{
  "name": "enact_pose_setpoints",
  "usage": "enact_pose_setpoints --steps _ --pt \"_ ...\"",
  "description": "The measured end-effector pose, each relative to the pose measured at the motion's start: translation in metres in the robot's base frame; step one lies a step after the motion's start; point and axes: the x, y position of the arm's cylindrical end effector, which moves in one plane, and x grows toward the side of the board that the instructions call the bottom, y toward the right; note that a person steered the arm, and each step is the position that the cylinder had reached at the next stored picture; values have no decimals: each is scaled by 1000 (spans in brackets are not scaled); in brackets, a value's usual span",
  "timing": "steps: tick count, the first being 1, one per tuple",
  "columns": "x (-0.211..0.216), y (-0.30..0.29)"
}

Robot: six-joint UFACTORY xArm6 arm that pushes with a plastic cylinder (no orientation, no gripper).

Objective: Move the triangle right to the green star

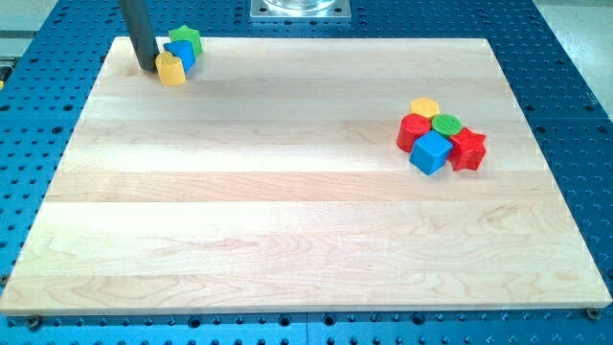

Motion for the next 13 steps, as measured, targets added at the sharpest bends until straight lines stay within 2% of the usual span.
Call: enact_pose_setpoints --steps 3,5,8,9,10,11,13 --pt "0 1" --pt "5 21" --pt "6 11" --pt "6 21" --pt "-1 69" --pt "-8 88" --pt "-8 93"
